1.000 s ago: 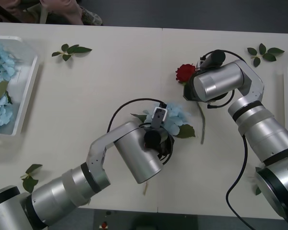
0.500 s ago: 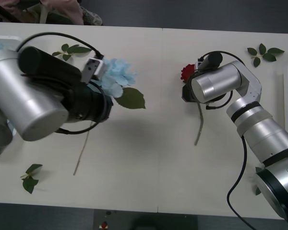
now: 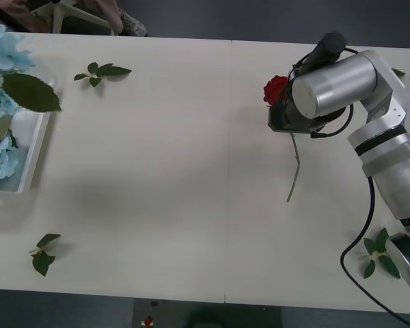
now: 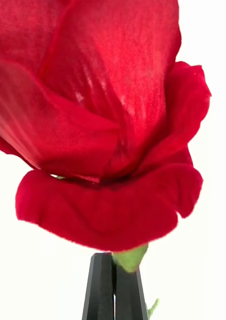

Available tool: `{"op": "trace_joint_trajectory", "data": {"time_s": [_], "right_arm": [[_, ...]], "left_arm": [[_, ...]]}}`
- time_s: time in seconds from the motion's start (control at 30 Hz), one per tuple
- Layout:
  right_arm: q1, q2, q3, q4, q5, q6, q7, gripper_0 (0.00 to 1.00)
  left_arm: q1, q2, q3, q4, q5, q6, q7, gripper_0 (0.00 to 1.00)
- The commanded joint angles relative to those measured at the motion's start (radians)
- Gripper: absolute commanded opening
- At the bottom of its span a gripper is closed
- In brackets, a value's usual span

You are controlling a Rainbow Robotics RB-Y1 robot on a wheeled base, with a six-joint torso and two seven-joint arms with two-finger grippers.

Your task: Put the red flowers into the right box and the blue flowers into the left box

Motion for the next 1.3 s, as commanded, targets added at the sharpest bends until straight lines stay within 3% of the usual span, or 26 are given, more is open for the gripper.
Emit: {"op": "trace_joint_trajectory", "data": {"time_s": [0.03, 0.3, 0.43, 0.7, 0.97, 1.2, 1.3], "right_arm": [[-0.038, -0.074, -0.083, -0.102, -0.057, 0.092, -0.032, 0.00], [-0.036, -0.202, -0.293, -0.193, -0.166, 0.305, 0.019, 0.00], [-0.030, -0.253, -0.459, -0.193, -0.167, 0.395, 0.149, 0.00], [0.047, -0.348, -0.711, -0.193, -0.150, 0.443, 0.402, 0.00], [0.168, -0.465, -0.815, -0.137, -0.140, 0.362, 0.587, 0.00], [0.189, -0.509, -0.870, 0.021, -0.144, 0.230, 0.726, 0.00], [0.189, -0.511, -0.872, 0.083, -0.152, 0.147, 0.763, 0.00]], "left_arm": [[0.029, 0.015, 0.081, 0.108, -0.070, 0.001, -0.148, 0.00], [0.037, 0.015, 0.133, 0.371, -0.302, -0.125, -0.323, 0.00], [0.039, 0.015, 0.124, 0.516, -0.348, -0.250, -0.377, 0.00], [0.039, 0.015, 0.045, 0.647, -0.408, -0.445, -0.388, 0.00], [0.037, 0.014, -0.008, 0.659, -0.403, -0.488, -0.388, 0.19], [0.039, 0.014, -0.017, 0.659, -0.357, -0.491, -0.386, 0.42], [0.039, 0.014, -0.014, 0.659, -0.335, -0.491, -0.388, 0.58]]}}
